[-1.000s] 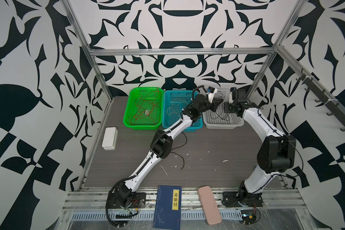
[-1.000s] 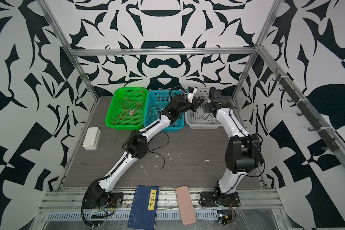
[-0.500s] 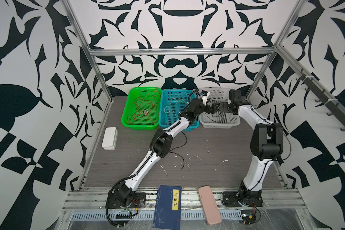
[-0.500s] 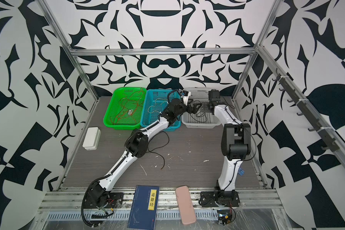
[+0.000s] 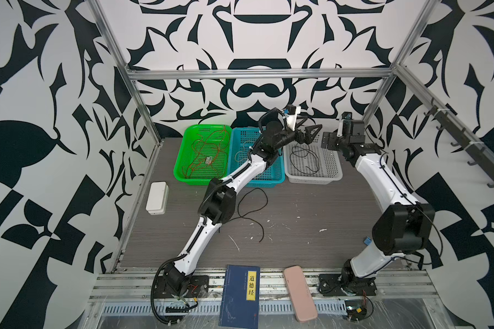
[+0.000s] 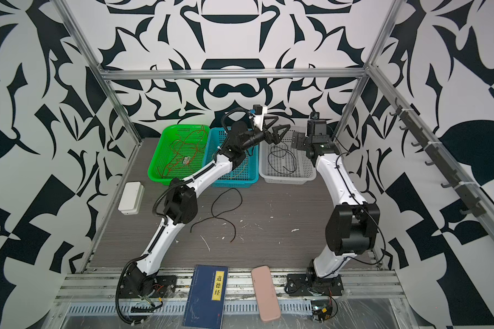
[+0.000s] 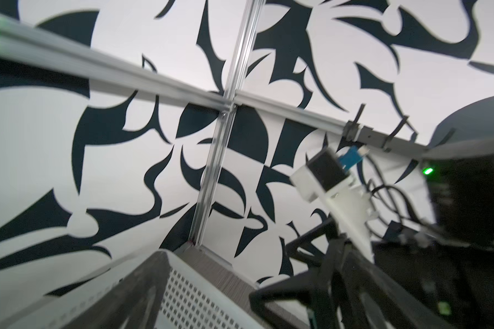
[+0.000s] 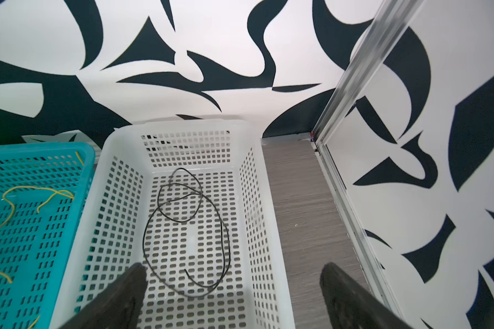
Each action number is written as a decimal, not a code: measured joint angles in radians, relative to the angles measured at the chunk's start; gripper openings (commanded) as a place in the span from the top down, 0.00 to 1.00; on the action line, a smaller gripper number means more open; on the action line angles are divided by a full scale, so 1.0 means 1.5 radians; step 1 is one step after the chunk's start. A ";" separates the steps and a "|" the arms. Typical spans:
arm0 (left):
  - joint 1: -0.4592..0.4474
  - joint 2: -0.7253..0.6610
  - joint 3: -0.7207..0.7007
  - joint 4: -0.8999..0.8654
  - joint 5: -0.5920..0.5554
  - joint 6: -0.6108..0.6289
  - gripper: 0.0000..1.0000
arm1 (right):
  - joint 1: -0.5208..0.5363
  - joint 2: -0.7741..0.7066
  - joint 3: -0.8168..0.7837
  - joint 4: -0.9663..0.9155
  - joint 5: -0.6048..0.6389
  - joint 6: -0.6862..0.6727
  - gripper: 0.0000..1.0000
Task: Untangle and sort cables by color
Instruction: Place the cable into the container, then move the cable to the center of the table.
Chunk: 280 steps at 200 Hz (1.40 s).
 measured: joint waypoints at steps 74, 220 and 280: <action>-0.001 -0.435 -0.472 -0.119 -0.061 0.139 0.00 | 0.099 -0.151 -0.172 -0.029 -0.008 0.040 0.00; 0.129 -1.047 -1.050 -0.488 -0.465 0.189 0.00 | 0.503 0.063 -0.321 0.027 0.022 0.331 0.37; 0.161 -1.032 -1.066 -0.496 -0.412 0.160 0.01 | 0.517 0.184 -0.220 0.083 0.073 0.360 0.44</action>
